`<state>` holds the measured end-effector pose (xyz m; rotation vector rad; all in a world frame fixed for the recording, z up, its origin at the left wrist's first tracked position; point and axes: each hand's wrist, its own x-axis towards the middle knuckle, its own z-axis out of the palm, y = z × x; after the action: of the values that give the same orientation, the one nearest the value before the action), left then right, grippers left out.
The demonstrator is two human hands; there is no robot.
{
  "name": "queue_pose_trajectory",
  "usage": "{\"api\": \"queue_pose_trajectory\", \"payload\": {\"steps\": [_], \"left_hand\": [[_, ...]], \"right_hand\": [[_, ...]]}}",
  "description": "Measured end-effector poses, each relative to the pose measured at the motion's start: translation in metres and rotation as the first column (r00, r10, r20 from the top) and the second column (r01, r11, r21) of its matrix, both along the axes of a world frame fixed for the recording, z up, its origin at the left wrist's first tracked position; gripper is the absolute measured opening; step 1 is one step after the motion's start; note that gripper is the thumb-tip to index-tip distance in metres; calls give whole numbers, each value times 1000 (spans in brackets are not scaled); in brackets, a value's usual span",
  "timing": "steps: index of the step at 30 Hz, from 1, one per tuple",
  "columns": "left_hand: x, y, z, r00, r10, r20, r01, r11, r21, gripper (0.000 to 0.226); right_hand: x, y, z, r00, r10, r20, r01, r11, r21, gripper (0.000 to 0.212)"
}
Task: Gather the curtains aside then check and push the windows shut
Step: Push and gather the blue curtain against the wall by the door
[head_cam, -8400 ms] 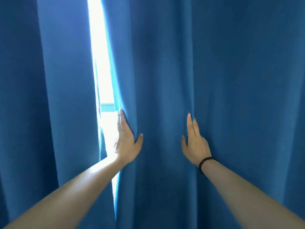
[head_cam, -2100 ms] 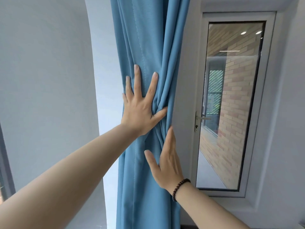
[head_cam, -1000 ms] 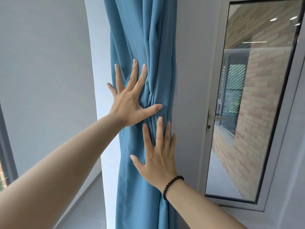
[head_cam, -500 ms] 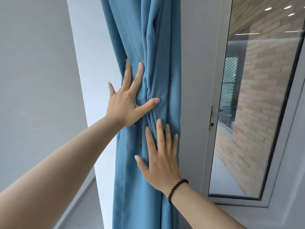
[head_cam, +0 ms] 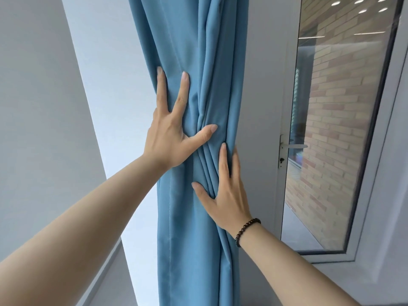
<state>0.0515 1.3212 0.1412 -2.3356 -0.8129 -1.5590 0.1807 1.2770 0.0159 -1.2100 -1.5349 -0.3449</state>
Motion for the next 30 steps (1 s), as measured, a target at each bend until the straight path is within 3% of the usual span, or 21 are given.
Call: {"api": "queue_pose_trajectory", "payload": {"steps": [4,7,14,22,30], "left_hand": [[-9,10,4,1000,-21,-23,22,1000,6,98],[-18,18,2,999,-43,-21,43,999,11,95],[-36,37,4,994,-109,-5,110,993,43,94],[-27,51,5,981,-195,6,194,977,91,89],[-4,81,7,968,-249,9,246,960,130,85]], "right_hand": [[-18,15,-6,994,-94,56,88,991,102,71],[-30,24,-14,980,-175,98,161,977,141,66],[-50,38,-12,967,-202,154,161,957,242,58],[-67,43,-12,895,-352,275,348,935,62,77],[-53,65,-7,836,-460,299,481,877,6,92]]}}
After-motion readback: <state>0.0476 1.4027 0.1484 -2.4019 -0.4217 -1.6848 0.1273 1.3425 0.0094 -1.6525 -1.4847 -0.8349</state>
